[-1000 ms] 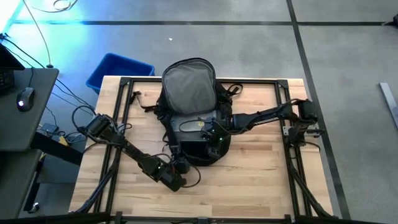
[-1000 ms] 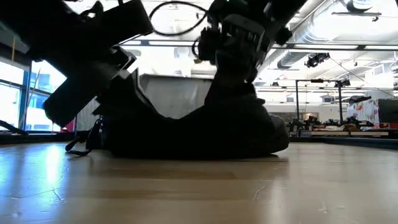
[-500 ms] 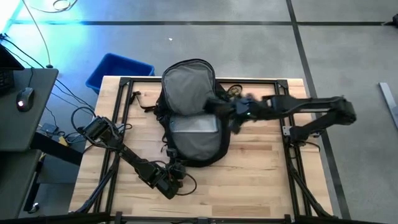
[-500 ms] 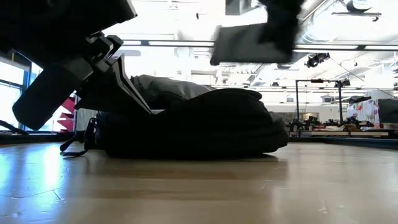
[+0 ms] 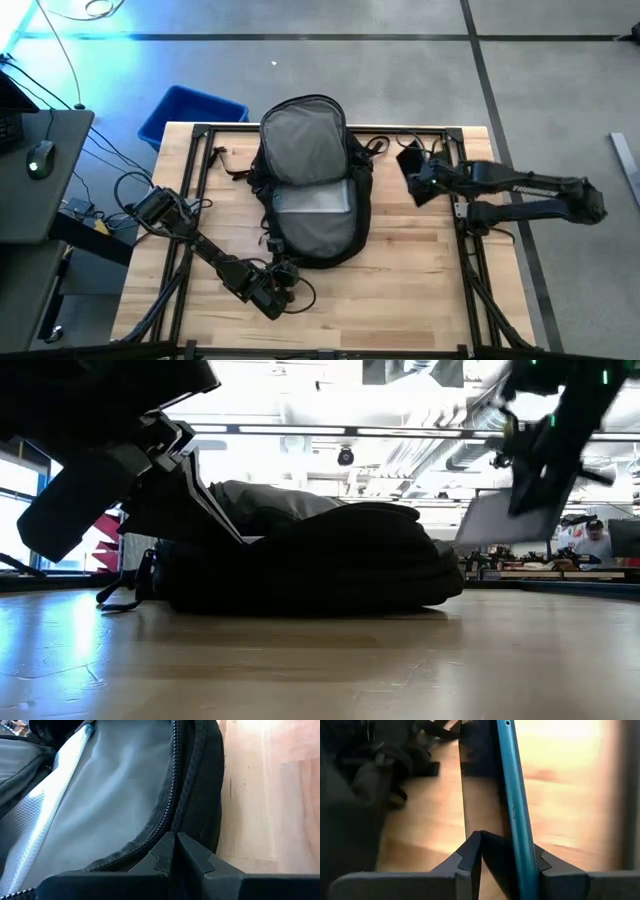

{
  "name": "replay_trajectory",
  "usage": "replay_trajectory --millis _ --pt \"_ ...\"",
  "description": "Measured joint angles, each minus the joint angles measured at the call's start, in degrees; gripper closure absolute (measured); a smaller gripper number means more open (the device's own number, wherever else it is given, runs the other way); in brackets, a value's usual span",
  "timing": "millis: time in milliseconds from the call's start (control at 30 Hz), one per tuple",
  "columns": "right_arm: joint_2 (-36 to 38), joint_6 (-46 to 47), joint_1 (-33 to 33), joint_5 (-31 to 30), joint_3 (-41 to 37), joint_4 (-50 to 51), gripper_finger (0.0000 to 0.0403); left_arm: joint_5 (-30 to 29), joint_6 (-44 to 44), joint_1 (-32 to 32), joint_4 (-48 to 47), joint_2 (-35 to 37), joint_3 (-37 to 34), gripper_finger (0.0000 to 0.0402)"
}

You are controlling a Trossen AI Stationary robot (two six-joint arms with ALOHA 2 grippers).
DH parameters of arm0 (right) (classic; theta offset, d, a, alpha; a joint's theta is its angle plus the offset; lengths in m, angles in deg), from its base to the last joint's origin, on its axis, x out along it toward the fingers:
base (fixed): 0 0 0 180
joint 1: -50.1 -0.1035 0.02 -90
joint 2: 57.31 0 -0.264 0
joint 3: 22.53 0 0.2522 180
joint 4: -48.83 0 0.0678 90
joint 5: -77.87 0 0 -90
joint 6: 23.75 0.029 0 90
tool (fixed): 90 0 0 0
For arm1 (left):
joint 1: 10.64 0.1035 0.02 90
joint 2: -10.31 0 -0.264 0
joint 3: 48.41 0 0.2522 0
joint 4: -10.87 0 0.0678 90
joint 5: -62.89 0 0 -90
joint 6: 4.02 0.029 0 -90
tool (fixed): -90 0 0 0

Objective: Unpack backpack
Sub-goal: Remove the blue cellphone from the black back pack

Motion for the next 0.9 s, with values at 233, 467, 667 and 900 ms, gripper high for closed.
replay_trajectory --millis 233,467,667,900 --pt "-2.44 7.72 5.11 2.71 -21.7 -37.82 0.0327 2.04 1.38 -0.04 3.85 0.04 0.07 0.0398" --pt "-6.45 9.72 5.12 2.08 -29.51 -52.99 0.0271 2.24 3.41 -0.11 5.54 0.06 0.07 0.0398" --pt "-6.86 4.01 4.9 -0.05 -29.72 -60.52 0.0246 2.22 3.54 -0.11 5.61 0.06 0.07 0.0398" --pt "-6.84 -2.55 2.8 -1.74 -27.56 -65.23 0.0227 2.09 4.94 -0.59 6.15 0.06 0.42 0.0398"
